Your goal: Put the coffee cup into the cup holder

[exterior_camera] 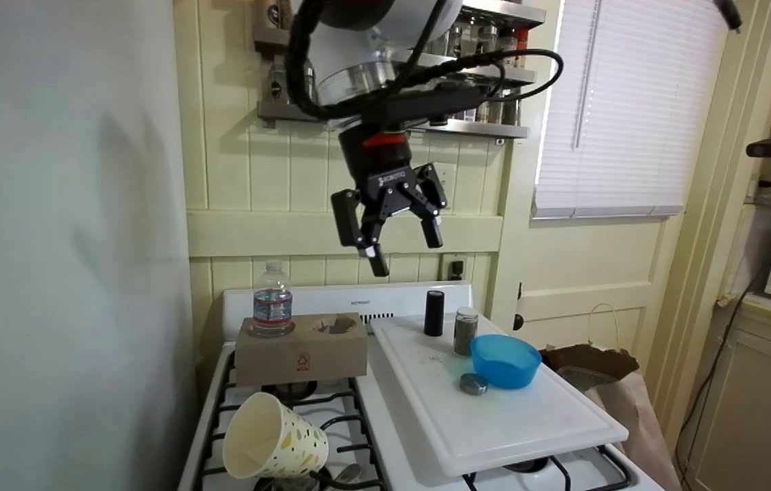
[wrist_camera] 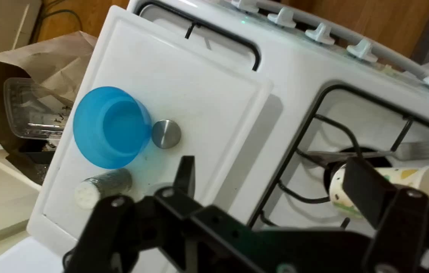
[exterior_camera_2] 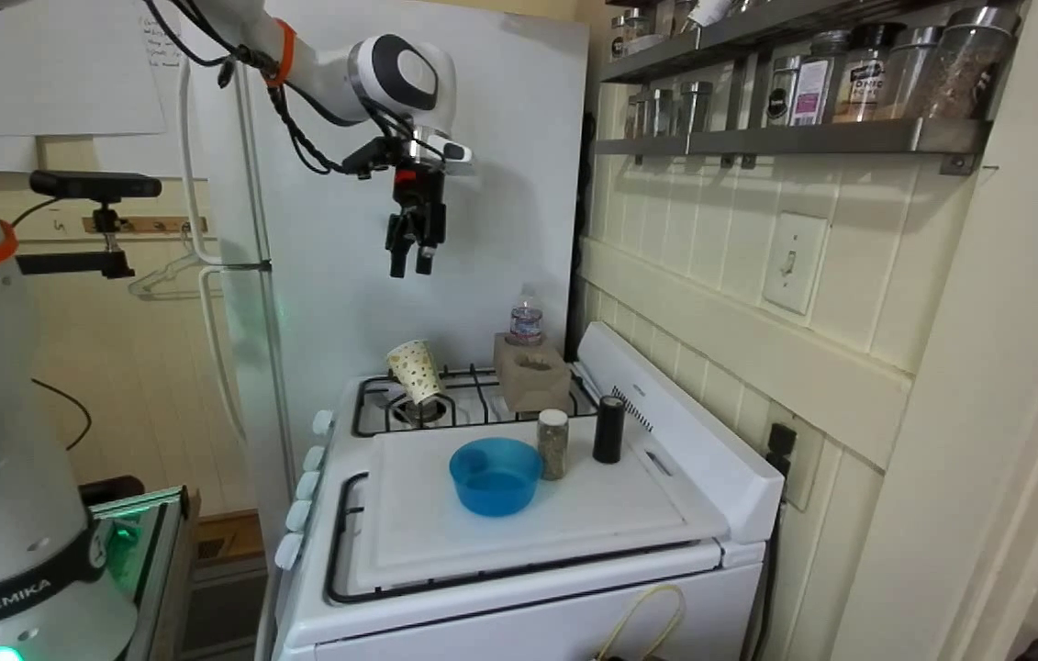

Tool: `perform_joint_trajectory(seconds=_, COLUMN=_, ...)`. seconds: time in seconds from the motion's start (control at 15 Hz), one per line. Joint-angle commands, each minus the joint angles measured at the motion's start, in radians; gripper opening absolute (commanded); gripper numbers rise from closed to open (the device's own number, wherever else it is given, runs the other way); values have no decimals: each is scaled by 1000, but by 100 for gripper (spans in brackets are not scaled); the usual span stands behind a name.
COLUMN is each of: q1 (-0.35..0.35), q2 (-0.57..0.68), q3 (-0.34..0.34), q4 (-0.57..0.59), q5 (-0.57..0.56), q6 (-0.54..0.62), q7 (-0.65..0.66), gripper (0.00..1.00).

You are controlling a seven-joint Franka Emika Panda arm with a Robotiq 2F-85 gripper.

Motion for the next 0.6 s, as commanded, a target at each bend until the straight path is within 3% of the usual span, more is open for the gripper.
perform_joint_trajectory(seconds=0.0, q1=100, q2=109, q3=50, q4=108, q5=-54, q6=-101, q7=77, gripper=100)
perform_joint_trajectory(seconds=0.07, q1=83, q2=56, q3=22, q4=47, q5=-19, q6=-47, q7=49, gripper=100)
perform_joint_trajectory(seconds=0.2, q1=119, q2=87, q3=37, q4=76, q5=-34, q6=-67, q7=74, gripper=100)
perform_joint_trajectory(seconds=0.53, q1=114, q2=96, q3=27, q4=88, q5=-38, q6=-69, q7=74, gripper=100)
